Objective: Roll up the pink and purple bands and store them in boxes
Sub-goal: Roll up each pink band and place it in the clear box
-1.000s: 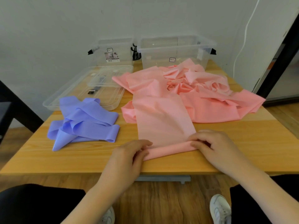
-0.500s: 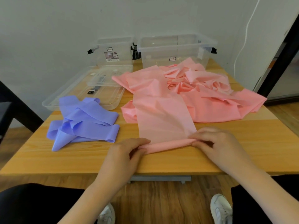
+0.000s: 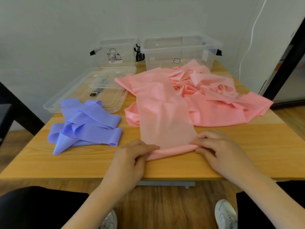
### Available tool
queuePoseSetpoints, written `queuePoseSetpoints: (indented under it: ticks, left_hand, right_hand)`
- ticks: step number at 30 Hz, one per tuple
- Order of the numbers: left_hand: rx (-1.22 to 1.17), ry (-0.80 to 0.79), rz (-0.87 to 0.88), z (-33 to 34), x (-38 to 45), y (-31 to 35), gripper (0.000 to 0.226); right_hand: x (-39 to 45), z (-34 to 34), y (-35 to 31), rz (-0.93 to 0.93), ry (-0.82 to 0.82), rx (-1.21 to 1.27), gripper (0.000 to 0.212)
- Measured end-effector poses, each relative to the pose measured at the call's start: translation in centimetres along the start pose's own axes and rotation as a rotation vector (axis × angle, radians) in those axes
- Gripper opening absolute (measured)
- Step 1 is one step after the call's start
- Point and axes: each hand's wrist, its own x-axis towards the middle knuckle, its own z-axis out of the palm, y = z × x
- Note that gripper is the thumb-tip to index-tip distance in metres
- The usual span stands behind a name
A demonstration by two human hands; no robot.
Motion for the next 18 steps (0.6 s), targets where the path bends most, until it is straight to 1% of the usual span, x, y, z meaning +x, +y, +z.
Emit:
queuePoseSetpoints:
  ticks: [2, 4, 7, 8, 10, 12, 14, 15, 18]
  left_hand:
    - [0.025, 0.018, -0.007, 0.1, 0.1, 0.0, 0.033]
    - [0.063, 0.017, -0.003, 0.2, 0.1, -0.1, 0.030]
    - [0.194, -0.048, 0.033, 0.2, -0.2, -0.4, 0.024]
    - [0.254, -0.068, 0.044, 0.2, -0.3, -0.4, 0.025]
    - [0.308, -0.080, 0.070, 0.1, -0.3, -0.5, 0.036]
    - [0.245, -0.067, 0.064, 0.1, -0.2, -0.3, 0.037]
    - [0.156, -0.032, 0.061, 0.0, -0.1, -0.2, 0.027]
    - [0.137, -0.002, 0.057, 0.1, -0.1, -0.3, 0.022]
    - [0.135, 0.044, 0.025, 0.1, -0.1, -0.4, 0.024]
  right_hand:
    - [-0.1, -0.2, -0.2, 0.064, 0.033, 0.071, 0.022]
    - [-0.2, -0.3, -0.2, 0.115, 0.027, 0.128, 0.027]
    - [-0.2, -0.2, -0.1, 0.129, 0.004, 0.098, 0.031]
    - [-0.1, -0.1, -0.1, 0.121, 0.007, 0.079, 0.029]
    - [0.0, -0.3, -0.1, 0.111, 0.015, 0.085, 0.017]
    - [0.1, -0.8, 0.1, 0.119, -0.030, 0.110, 0.012]
    - [0.1, -1.1, 0.3, 0.102, -0.103, 0.114, 0.021]
    - [0.1, -1.1, 0.4, 0.095, -0.109, 0.111, 0.024]
    - [0.0, -0.9, 0.2, 0.126, -0.008, 0.133, 0.023]
